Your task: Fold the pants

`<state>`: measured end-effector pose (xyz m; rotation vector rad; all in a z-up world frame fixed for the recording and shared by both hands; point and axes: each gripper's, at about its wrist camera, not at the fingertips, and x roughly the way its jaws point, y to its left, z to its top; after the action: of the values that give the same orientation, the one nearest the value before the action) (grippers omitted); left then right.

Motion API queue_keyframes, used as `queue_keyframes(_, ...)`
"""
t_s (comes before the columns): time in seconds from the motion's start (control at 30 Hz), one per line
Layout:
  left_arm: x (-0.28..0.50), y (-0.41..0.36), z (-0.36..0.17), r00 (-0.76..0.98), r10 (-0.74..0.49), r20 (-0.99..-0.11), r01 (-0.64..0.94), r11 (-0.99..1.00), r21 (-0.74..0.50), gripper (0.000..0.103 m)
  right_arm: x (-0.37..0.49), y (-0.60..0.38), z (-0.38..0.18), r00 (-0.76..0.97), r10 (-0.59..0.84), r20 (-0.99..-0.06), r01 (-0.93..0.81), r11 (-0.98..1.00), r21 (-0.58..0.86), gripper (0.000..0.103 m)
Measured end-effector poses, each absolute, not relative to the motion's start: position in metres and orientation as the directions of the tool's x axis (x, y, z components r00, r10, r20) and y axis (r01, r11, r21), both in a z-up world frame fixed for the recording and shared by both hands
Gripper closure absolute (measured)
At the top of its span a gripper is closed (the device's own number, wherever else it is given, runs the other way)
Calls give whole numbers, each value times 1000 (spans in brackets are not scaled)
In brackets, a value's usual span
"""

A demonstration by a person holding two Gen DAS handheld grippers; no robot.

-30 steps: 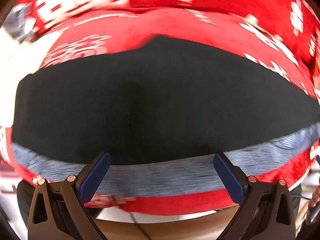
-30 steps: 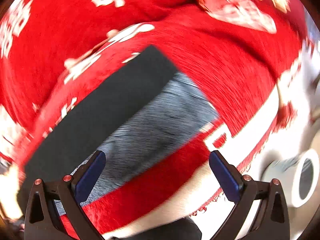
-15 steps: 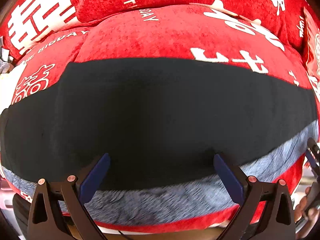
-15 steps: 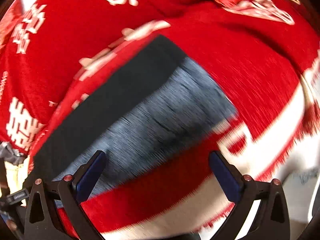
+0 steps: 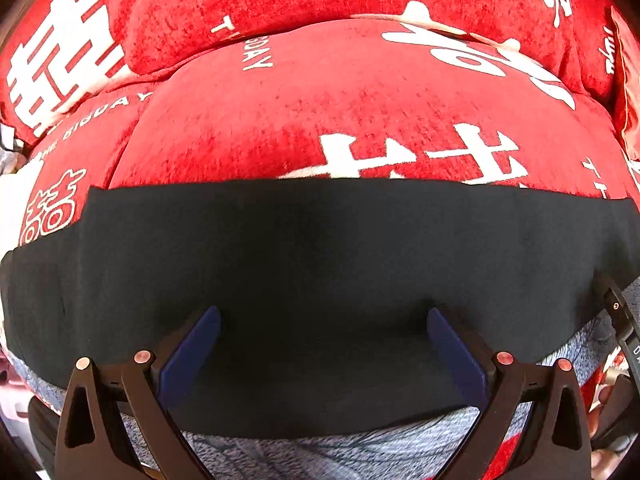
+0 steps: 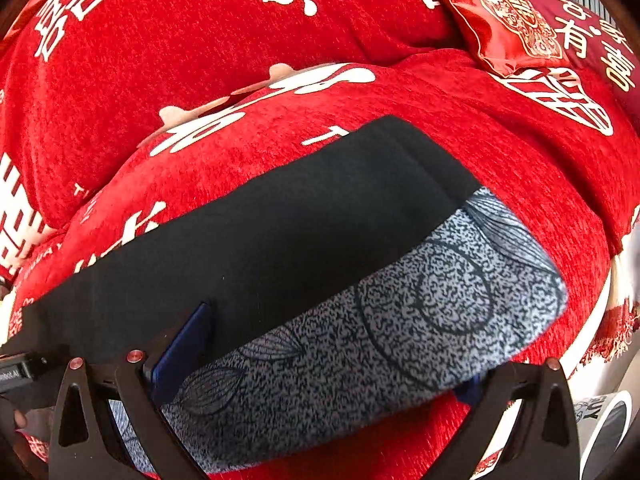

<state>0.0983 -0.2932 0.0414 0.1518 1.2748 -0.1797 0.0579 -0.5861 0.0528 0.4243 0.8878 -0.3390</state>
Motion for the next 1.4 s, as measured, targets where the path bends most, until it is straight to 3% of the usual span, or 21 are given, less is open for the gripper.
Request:
queue_keyframes(0.07, 100, -294, 40, 286, -52, -957, 207, 978, 8, 0, 57, -586, 54, 594, -117, -796, 460, 861, 216, 1)
queue_keyframes(0.1, 100, -294, 40, 287, -53, -956, 207, 978, 8, 0, 56, -587, 55, 602, -117, -789, 464, 856, 227, 6)
queue_keyframes(0.17, 99, -293, 42, 283, -55, -957, 213, 977, 7, 0, 53, -588, 63, 628, -90, -773, 450, 852, 267, 42)
queue_keyframes(0.2, 98, -291, 45, 271, -73, -960, 211, 977, -14, 8, 53, -591, 67, 644, -27, -764, 425, 844, 328, 66)
queue_keyframes(0.23, 96, -291, 48, 264, -95, -960, 208, 977, -40, 12, 52, -593, 69, 652, -5, -758, 419, 835, 355, 71)
queue_keyframes(0.33, 92, -298, 53, 271, -131, -954, 239, 969, -65, 16, 50, -583, 87, 671, -31, -741, 401, 856, 328, 73)
queue_keyframes(0.5, 91, -308, 44, 280, -95, -955, 301, 954, -7, 15, 48, -539, 130, 724, -71, -686, 319, 917, 241, 73)
queue_keyframes(0.53, 94, -305, 47, 257, -109, -960, 294, 955, -30, 16, 49, -528, 137, 731, -75, -678, 300, 928, 221, 73)
queue_keyframes(0.6, 99, -290, 54, 231, -150, -961, 260, 962, -88, 31, 49, -507, 149, 743, -84, -664, 267, 947, 179, 73)
queue_keyframes(0.8, 110, -222, 64, 233, -215, -948, 165, 970, -180, 32, 54, -432, 168, 770, -117, -627, 147, 989, -4, 73)
queue_keyframes(1.03, 107, -137, 56, 247, -195, -949, 15, 980, -198, 31, 56, -337, 147, 769, -81, -633, -39, 984, -174, 73)
queue_keyframes(1.1, 107, -116, 50, 241, -171, -955, -34, 982, -184, 23, 59, -317, 132, 746, -59, -663, -88, 978, -187, 73)
queue_keyframes(1.17, 107, -97, 46, 246, -152, -957, -81, 981, -177, 23, 66, -301, 113, 711, -53, -701, -128, 971, -202, 73)
queue_keyframes(1.27, 106, -73, 43, 239, -172, -956, -127, 970, -206, 23, 71, -278, 83, 666, -91, -740, -177, 945, -276, 73)
queue_keyframes(1.4, 107, -70, 45, 238, -196, -951, -124, 965, -230, 23, 68, -261, 72, 685, -166, -709, -193, 897, -397, 73)
